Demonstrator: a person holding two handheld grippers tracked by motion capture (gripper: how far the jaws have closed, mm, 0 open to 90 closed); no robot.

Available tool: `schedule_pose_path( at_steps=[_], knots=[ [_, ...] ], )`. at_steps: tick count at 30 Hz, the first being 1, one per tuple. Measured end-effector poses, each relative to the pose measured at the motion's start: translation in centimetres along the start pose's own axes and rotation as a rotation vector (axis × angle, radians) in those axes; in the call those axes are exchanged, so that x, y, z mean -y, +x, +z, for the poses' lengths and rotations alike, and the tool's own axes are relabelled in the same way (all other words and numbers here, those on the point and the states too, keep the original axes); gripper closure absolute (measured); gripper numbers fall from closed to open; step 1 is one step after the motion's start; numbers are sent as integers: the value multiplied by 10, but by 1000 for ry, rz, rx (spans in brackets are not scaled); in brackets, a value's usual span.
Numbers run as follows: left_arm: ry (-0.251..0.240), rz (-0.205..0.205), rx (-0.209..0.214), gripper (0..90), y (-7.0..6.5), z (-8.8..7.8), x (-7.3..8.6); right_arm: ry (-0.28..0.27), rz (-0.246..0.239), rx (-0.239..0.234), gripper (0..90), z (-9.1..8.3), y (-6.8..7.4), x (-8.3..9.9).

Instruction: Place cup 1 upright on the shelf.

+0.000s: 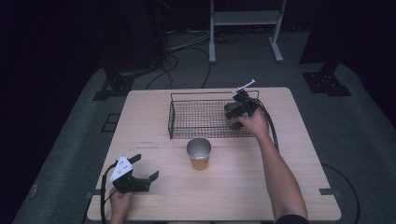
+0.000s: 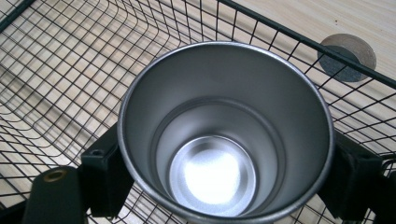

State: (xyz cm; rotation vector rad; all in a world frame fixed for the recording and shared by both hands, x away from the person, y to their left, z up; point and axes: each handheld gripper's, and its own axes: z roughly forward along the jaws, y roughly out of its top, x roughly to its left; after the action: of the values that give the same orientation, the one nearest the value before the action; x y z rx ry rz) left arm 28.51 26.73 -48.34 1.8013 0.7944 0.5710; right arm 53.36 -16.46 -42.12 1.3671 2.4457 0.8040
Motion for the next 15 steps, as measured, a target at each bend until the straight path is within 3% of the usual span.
schedule_pose_path(
  at_steps=[15],
  knots=[
    [2, 1, -1, 0, 0, 0, 0, -16, 10, -12, 134, -3, -2, 9]
  ],
)
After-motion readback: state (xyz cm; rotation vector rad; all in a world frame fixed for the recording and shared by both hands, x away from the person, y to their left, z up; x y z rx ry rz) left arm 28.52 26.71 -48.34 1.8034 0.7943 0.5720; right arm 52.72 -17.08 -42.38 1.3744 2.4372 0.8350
